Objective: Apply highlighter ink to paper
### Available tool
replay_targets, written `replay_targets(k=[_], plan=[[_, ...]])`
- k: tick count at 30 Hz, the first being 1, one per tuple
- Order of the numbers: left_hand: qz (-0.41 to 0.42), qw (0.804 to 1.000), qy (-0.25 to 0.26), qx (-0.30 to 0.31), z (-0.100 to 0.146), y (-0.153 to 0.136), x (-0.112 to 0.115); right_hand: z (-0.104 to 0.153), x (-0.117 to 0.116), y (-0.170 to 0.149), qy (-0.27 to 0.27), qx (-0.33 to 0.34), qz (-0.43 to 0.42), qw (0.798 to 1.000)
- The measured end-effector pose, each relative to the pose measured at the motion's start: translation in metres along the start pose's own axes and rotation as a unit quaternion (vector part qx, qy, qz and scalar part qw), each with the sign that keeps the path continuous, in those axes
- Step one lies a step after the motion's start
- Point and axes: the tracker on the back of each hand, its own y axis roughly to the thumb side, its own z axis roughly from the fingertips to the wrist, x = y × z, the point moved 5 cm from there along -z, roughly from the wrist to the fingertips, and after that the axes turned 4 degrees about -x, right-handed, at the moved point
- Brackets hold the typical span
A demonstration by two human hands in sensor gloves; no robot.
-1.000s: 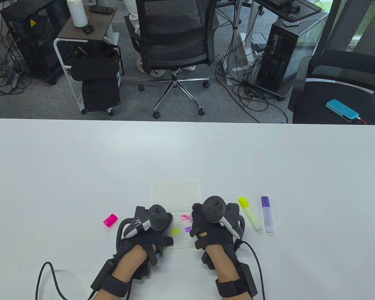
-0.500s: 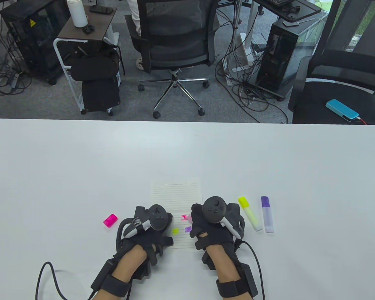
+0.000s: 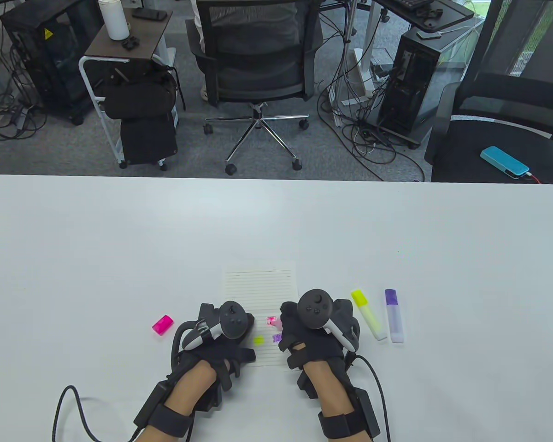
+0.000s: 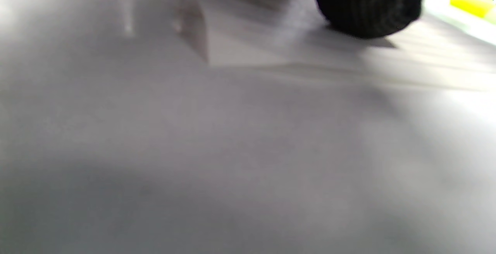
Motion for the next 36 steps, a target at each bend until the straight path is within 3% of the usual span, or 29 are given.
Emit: replay_targets(k=[4, 7, 12, 16, 21, 26, 31, 36], plan=[[0.001, 1.0, 0.0, 0.0, 0.0, 0.0, 0.0001, -0.0008, -0.0038, 0.0011, -0.013, 0.004, -0.003, 1.0], [0.001, 1.0, 0.0, 0.0, 0.0, 0.0, 0.0, 0.0002, -0.0032, 0.0017, 0.011, -0.002, -0.006, 1.0], [0.0, 1.0, 0.0, 0.0, -0.0002, 0.0, 0.0, -0.0016, -0.0024, 0.0017, -0.024, 0.001, 0.007, 1.0], [0.0, 1.0, -0.001, 0.0, -0.0003, -0.0001, -0.0001, -0.0005, -0.0022, 0.0018, 0.008, -0.004, 0.0, 1.0], [0.0, 1.0, -0.002, -0.001, -0.0003, -0.0001, 0.0, -0.0015, -0.0023, 0.0038, -0.02, 0.003, 0.013, 1.0], [-0.001, 1.0, -0.003, -0.001, -0.0003, -0.0002, 0.0001, 0.0, -0.0018, 0.0035, 0.006, -0.002, 0.005, 1.0], [-0.002, 1.0, -0.004, -0.003, -0.0004, 0.0, 0.0, -0.0034, -0.0032, 0.0025, -0.027, 0.004, 0.002, 1.0], [-0.002, 1.0, -0.005, -0.002, -0.0005, 0.0, 0.0001, -0.0014, -0.0016, 0.0038, -0.005, -0.001, 0.003, 1.0]])
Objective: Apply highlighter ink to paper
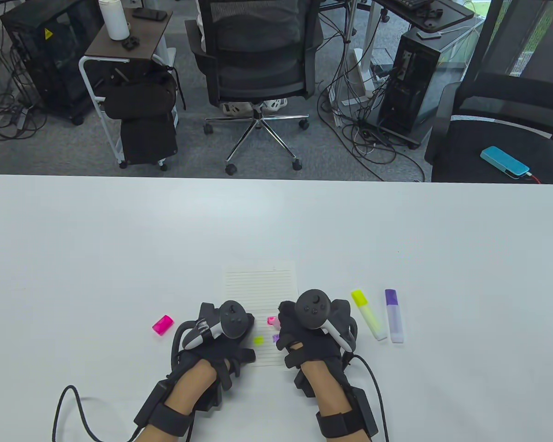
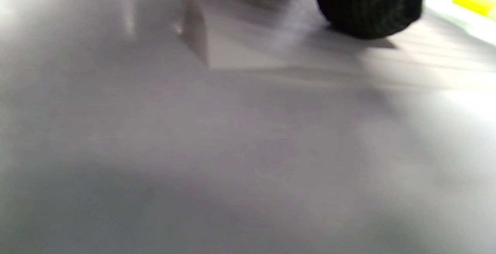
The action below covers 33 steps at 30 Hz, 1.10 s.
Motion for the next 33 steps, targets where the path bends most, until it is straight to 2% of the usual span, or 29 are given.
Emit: replay_targets(k=[3, 8, 12, 16, 20, 25, 30, 33], plan=[[0.0, 1.0, 0.0, 0.0, 0.0, -0.0001, 0.0001, -0.0013, -0.0007, -0.0011, -0.02, 0.002, 0.001, 1.0], [0.001, 1.0, -0.001, -0.001, -0.0002, 0.0, 0.0001, 0.0003, 0.0004, -0.0005, 0.005, -0.001, 0.001, 1.0], [0.001, 1.0, -0.001, -0.001, -0.0002, -0.0001, 0.0001, -0.0011, 0.0015, -0.0024, -0.026, -0.001, 0.009, 1.0], [0.001, 1.0, -0.002, -0.001, -0.0004, 0.0, 0.0001, -0.0001, 0.0018, -0.0034, 0.005, -0.005, 0.002, 1.0], [0.002, 1.0, -0.001, -0.002, -0.0003, -0.0001, 0.0002, -0.0012, 0.0016, -0.0045, -0.024, -0.004, 0.008, 1.0], [0.001, 1.0, -0.002, -0.002, -0.0006, 0.0001, 0.0, -0.0012, 0.0005, -0.0055, 0.009, -0.012, -0.001, 1.0], [0.0, 1.0, -0.003, -0.002, -0.0008, 0.0003, 0.0, -0.0026, 0.0021, -0.0081, -0.025, -0.009, 0.008, 1.0], [0.001, 1.0, -0.003, -0.002, -0.0008, 0.0002, 0.0001, -0.0013, 0.0022, -0.0092, 0.001, -0.015, -0.002, 1.0]])
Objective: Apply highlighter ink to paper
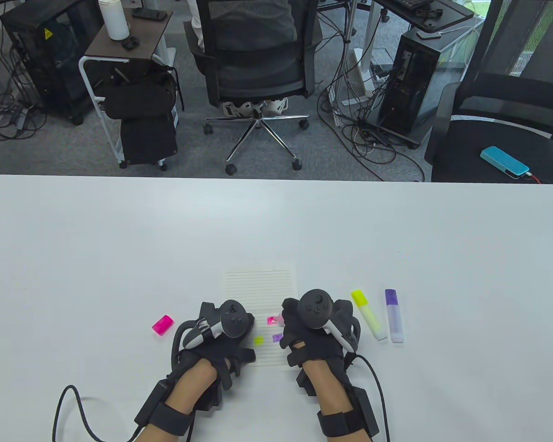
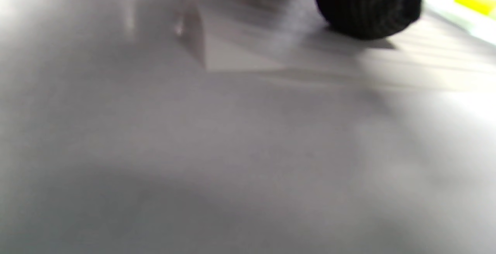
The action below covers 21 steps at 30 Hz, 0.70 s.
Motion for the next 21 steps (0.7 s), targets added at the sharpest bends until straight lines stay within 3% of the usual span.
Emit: replay_targets(k=[2, 6, 10, 15, 18, 21], plan=[[-0.001, 1.0, -0.001, 0.0, -0.0001, 0.0001, -0.0002, 0.0017, 0.0001, 0.0014, 0.011, 0.002, 0.005, 1.0], [0.0, 1.0, 0.0, 0.0, -0.0001, 0.0001, -0.0001, -0.0007, 0.0018, 0.0002, -0.03, 0.004, 0.012, 0.999], [0.0, 1.0, -0.001, -0.001, -0.0001, 0.0001, -0.0002, 0.0015, 0.0017, 0.0007, 0.003, -0.001, 0.008, 1.0], [0.0, 1.0, -0.001, 0.0, -0.0001, -0.0001, 0.0, -0.0003, 0.0019, 0.0, -0.028, 0.003, 0.014, 1.0], [0.0, 1.0, -0.001, 0.0, -0.0003, -0.0001, 0.0001, 0.0015, 0.0017, 0.0, 0.0, -0.002, 0.009, 1.0], [-0.001, 1.0, -0.001, 0.0, -0.0003, 0.0, 0.0, 0.0015, 0.0021, 0.0016, -0.011, 0.0, 0.016, 1.0]])
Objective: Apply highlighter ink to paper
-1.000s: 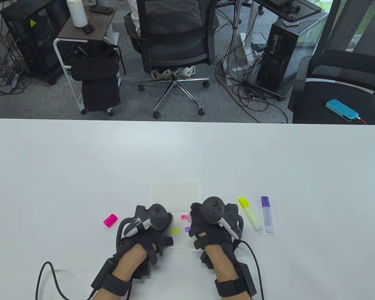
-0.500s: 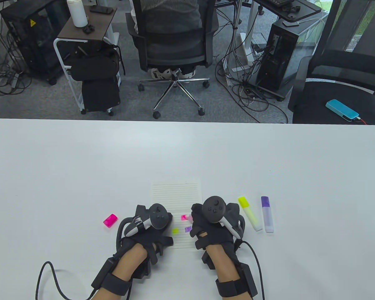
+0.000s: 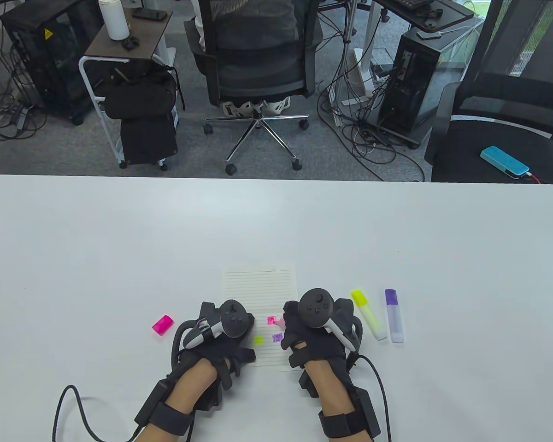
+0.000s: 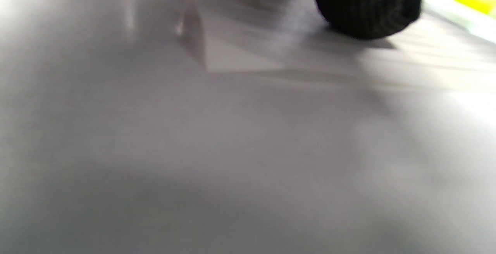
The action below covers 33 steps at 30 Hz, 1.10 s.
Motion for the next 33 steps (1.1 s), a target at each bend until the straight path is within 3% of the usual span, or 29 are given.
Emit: replay_targets(k=[2, 7, 11, 15, 20, 24, 33], plan=[[0.001, 1.0, 0.0, 0.0, 0.0, -0.0002, 0.0002, -0.0022, -0.0004, -0.0013, -0.022, 0.001, 0.003, 1.0], [0.001, 1.0, 0.0, 0.0, -0.0001, -0.0001, 0.0002, -0.0002, 0.0002, -0.0017, 0.009, -0.004, 0.0, 1.0], [0.001, 1.0, 0.0, 0.0, -0.0002, -0.0001, 0.0002, -0.0025, 0.0006, -0.0021, -0.023, 0.0, 0.004, 1.0], [0.002, 1.0, 0.0, 0.0, -0.0003, -0.0001, 0.0001, -0.0008, 0.0005, -0.0023, 0.005, -0.006, -0.002, 1.0], [0.001, 1.0, -0.001, 0.0, -0.0003, 0.0, 0.0003, -0.0021, -0.0011, -0.0022, -0.023, -0.001, -0.002, 1.0], [0.001, 1.0, -0.001, 0.0, -0.0003, 0.0, 0.0003, -0.0005, -0.0008, -0.002, 0.005, -0.007, -0.004, 1.0], [0.001, 1.0, -0.001, -0.001, -0.0003, 0.0002, 0.0008, 0.0018, -0.0016, 0.0045, -0.005, 0.004, 0.014, 1.0]])
